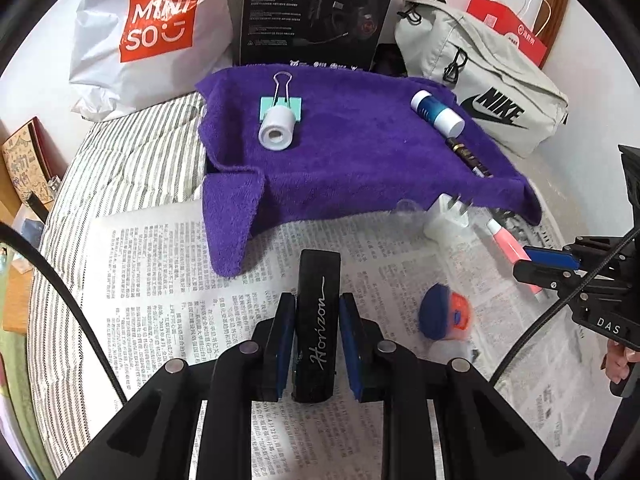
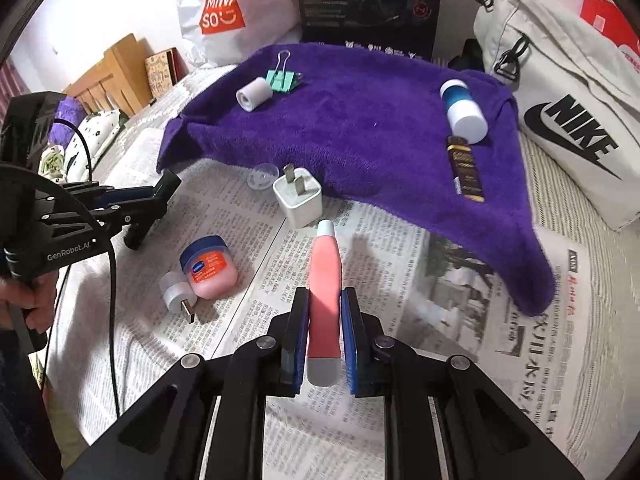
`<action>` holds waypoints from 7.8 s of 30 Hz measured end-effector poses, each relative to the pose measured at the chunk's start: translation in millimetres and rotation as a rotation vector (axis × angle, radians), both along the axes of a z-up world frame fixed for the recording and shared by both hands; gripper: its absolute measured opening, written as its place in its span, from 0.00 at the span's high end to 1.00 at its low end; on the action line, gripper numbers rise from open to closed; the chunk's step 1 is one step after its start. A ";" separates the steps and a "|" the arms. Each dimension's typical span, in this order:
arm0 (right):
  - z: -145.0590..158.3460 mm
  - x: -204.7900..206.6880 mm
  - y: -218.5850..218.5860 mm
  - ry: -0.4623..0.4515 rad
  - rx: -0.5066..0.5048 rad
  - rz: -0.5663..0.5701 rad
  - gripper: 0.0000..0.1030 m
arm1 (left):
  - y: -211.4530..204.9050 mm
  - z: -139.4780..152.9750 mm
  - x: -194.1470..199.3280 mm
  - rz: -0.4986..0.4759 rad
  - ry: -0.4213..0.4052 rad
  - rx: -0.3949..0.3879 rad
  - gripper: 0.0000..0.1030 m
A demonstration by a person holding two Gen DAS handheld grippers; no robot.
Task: Organize rigid objects
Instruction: 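Set the Horizon case on the towel with the left tool while the right tool sets the pink tube there, then grasp the white USB light with the left tool while the right tool grasps the white charger plug, then set the white charger plug on the towel with the right tool while the left tool carries the USB light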
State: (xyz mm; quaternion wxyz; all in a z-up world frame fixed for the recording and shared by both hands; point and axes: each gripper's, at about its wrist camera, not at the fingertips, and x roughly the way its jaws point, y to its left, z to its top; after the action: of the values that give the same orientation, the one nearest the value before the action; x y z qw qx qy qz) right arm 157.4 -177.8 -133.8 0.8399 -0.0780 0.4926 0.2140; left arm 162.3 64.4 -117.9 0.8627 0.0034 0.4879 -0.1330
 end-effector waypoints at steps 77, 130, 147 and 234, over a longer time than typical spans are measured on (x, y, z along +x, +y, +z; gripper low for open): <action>5.6 130.3 -19.7 -0.032 0.043 -0.062 0.84 | -27.9 21.8 130.6 -0.104 0.046 -0.009 0.88; 3.4 120.5 -33.3 0.013 0.064 -0.077 0.63 | -11.6 20.7 101.2 0.018 0.107 0.109 0.68; 43.0 35.0 -68.6 -0.074 0.093 -0.206 0.62 | -52.4 26.1 0.8 -0.085 0.049 0.047 0.59; -17.6 7.3 11.8 -0.082 0.065 0.006 0.70 | -0.7 -19.1 -51.7 0.020 -0.073 0.041 0.67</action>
State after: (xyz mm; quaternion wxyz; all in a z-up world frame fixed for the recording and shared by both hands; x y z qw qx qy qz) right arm 164.7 -166.0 -151.4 0.8610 -0.0606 0.4501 0.2290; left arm 110.6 63.7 -137.0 0.8809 0.0210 0.4589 -0.1143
